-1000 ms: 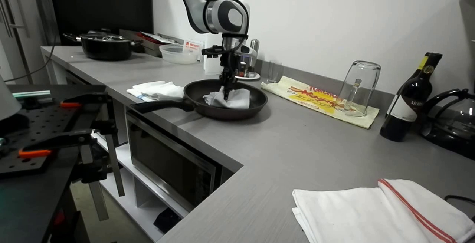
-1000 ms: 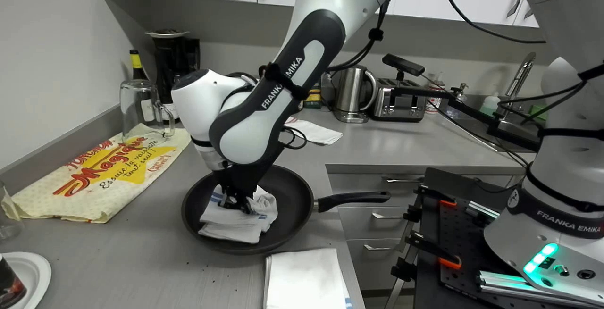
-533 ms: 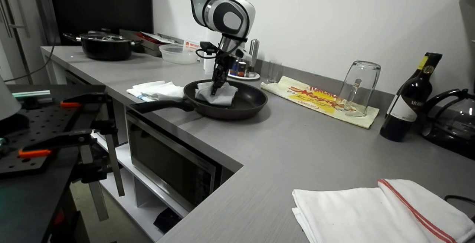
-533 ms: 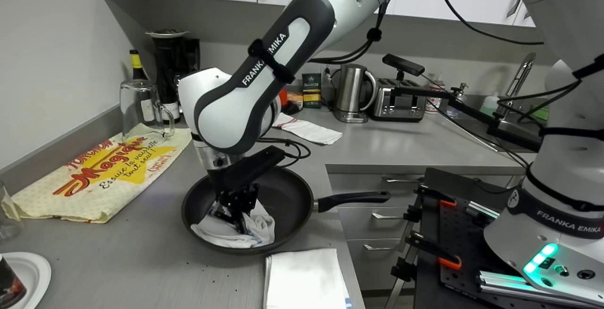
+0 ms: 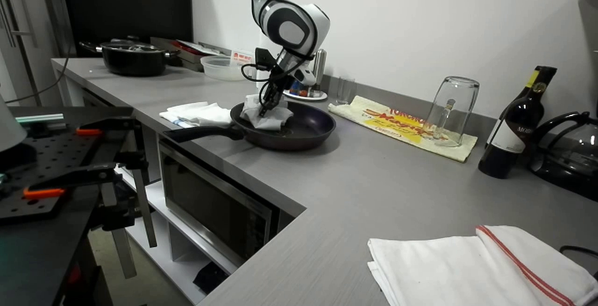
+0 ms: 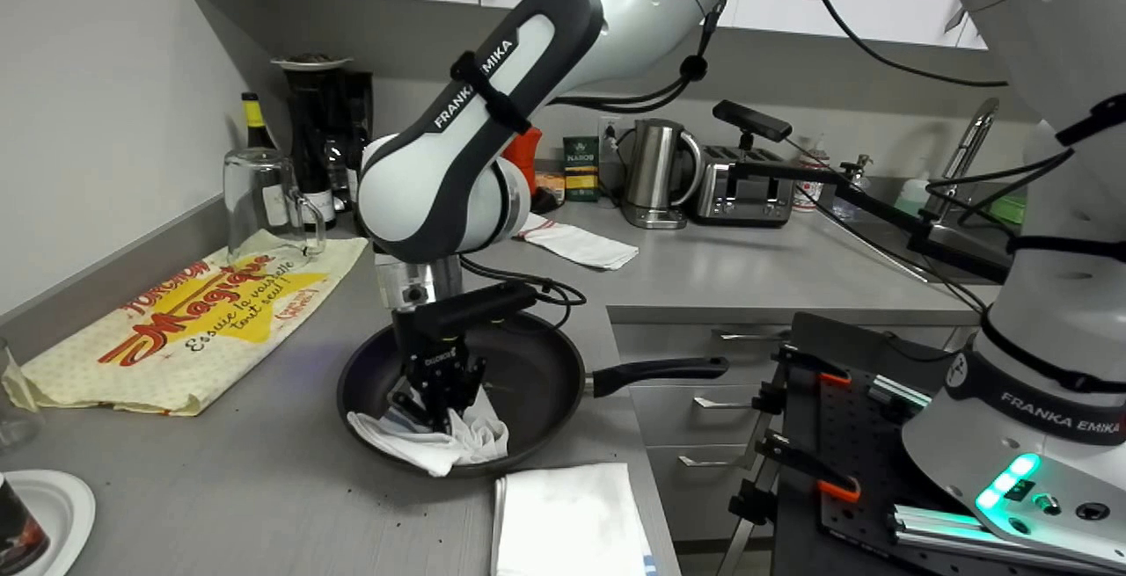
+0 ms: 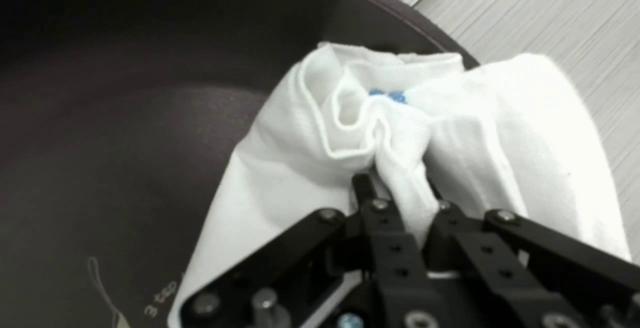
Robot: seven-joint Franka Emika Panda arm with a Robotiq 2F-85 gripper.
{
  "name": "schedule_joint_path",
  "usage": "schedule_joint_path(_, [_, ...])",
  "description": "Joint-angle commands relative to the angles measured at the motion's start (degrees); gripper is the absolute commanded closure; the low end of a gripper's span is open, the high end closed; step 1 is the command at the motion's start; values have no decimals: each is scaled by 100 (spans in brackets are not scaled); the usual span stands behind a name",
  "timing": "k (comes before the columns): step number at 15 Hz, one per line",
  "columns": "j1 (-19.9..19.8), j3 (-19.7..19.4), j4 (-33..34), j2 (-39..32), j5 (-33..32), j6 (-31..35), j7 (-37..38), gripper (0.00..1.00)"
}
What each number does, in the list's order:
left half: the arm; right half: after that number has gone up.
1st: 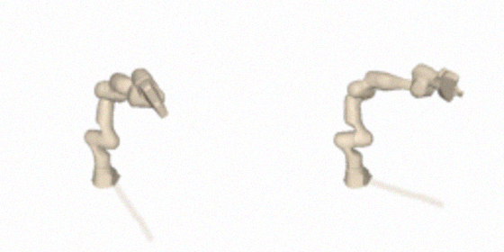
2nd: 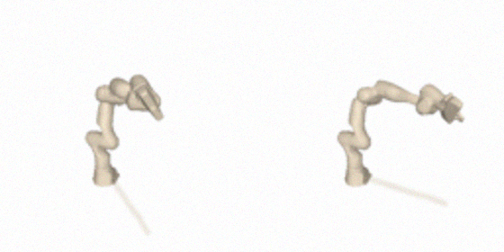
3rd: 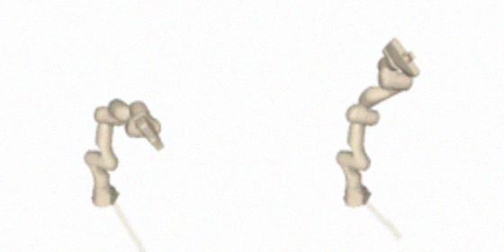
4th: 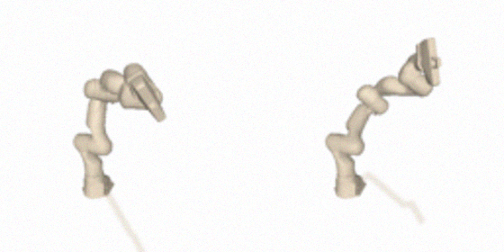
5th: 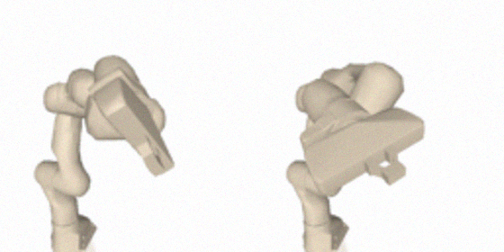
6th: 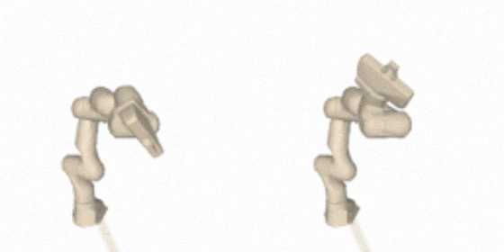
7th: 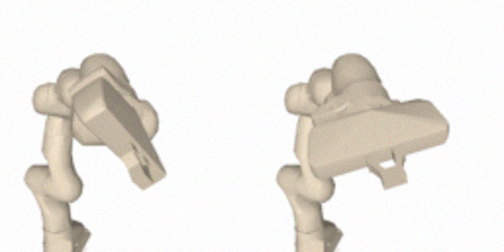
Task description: Use the towel to clean the pan
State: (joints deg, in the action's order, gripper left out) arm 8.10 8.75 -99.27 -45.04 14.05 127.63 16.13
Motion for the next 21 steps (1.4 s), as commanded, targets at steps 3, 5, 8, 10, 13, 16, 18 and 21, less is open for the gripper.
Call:
schedule_joint_path(3, [-31, -40, -37, 324, 132, -169, -122, 98])
schedule_joint_path(5, [33, -67, -71, 622, 17, -261, -107, 98])
schedule_joint_path(8, [202, -27, -63, 1129, -168, -629, -113, 98])
schedule_joint_path(10, [402, 23, -25, 1343, -318, -816, -101, 98])
schedule_joint_path(13, [782, 153, 16, 1456, -540, -1019, -91, 98])
schedule_joint_path(16, [1226, 286, 85, 1325, -829, -1005, -47, 98])
schedule_joint_path(18, [1497, 353, 138, 1176, -1019, -893, -78, 98])
schedule_joint_path(21, [1815, 389, 232, 929, -1258, -724, -76, 98])
